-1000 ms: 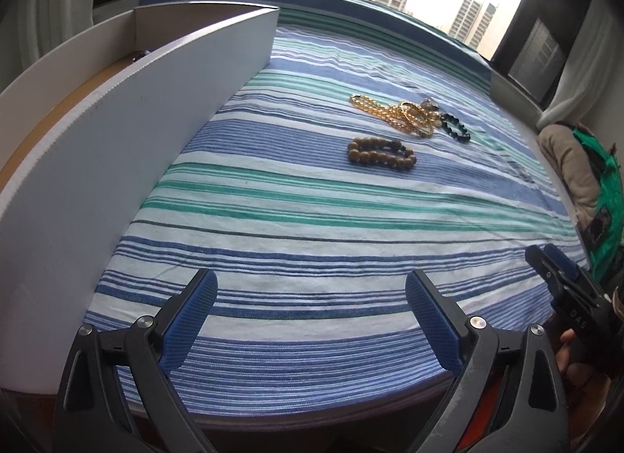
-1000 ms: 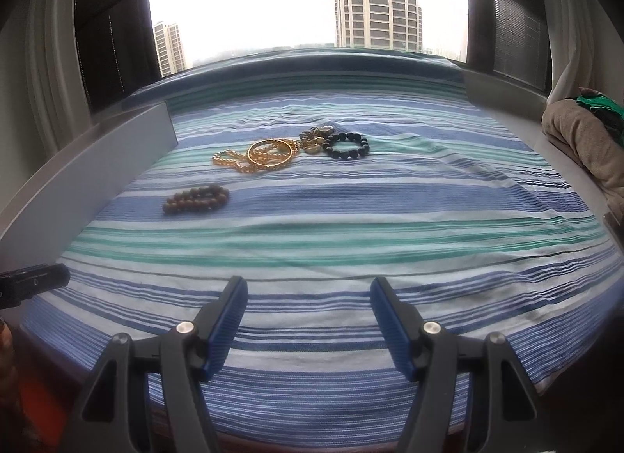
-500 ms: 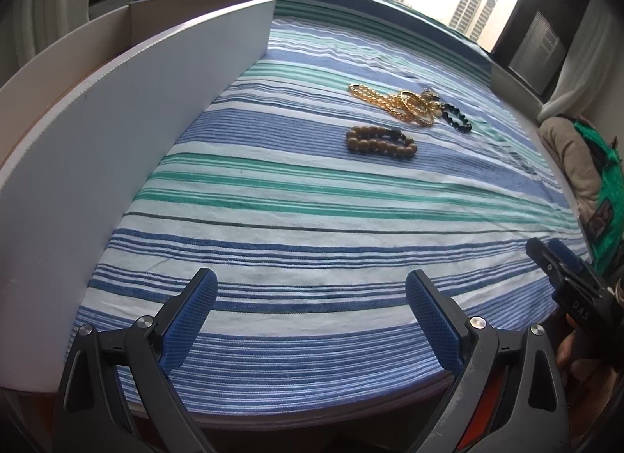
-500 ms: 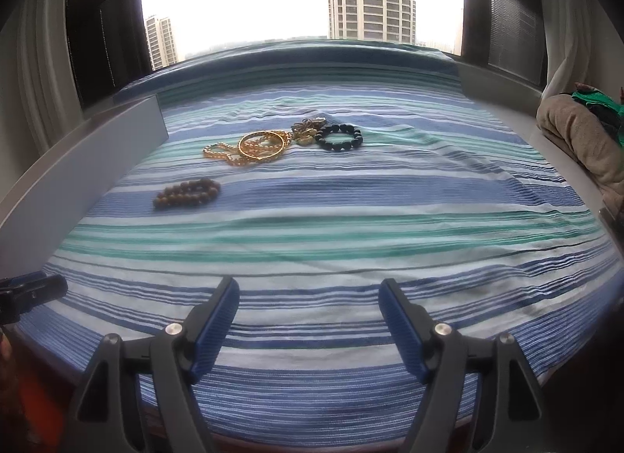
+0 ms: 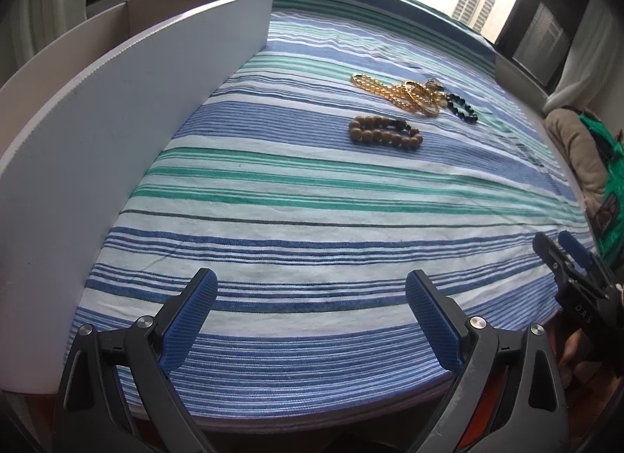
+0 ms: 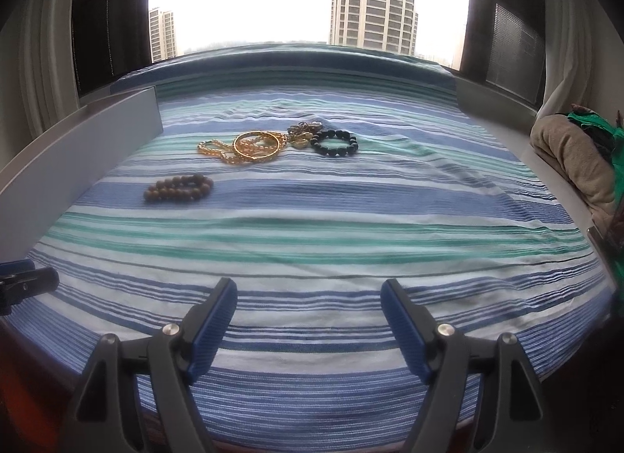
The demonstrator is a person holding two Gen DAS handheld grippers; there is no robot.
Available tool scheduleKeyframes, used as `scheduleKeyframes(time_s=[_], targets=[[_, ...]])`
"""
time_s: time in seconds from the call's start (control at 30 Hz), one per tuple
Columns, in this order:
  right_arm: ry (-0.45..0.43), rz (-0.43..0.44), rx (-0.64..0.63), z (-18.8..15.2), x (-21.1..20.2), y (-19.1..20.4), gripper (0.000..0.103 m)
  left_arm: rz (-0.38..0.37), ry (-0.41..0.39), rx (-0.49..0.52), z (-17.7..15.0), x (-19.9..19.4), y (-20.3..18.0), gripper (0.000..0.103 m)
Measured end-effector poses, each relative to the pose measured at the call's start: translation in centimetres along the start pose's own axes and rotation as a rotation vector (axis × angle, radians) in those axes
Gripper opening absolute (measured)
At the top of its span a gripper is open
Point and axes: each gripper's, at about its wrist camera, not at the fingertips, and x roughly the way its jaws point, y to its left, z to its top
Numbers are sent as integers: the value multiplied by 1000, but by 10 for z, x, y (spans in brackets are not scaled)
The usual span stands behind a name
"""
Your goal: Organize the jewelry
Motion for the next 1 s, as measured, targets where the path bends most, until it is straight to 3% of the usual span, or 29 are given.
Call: scheduleKeyframes(time_s=[0.2, 0.4, 0.53, 0.67, 0.77, 0.87, 1.0], targets=[[23, 32, 34, -6, 2, -8, 78, 17, -38, 19, 18, -8, -3, 97], [27, 46, 66, -8, 3, -15, 78, -22, -49, 73, 53, -7, -19, 97], [30, 56, 84, -10, 3, -19, 78, -49, -20, 199, 76, 10, -50, 97], [49, 65, 94, -12, 5, -22, 78, -90, 16, 421, 84, 33, -96, 97], [50, 67, 101, -14, 2, -25, 78, -90, 29, 525, 91, 53, -115, 91], [50, 66, 113, -16, 1, -30, 78, -121, 100, 508, 102, 75, -119, 75], [58, 67, 135, -18, 4, -36, 78, -159, 83, 497, 107, 90, -124, 75]])
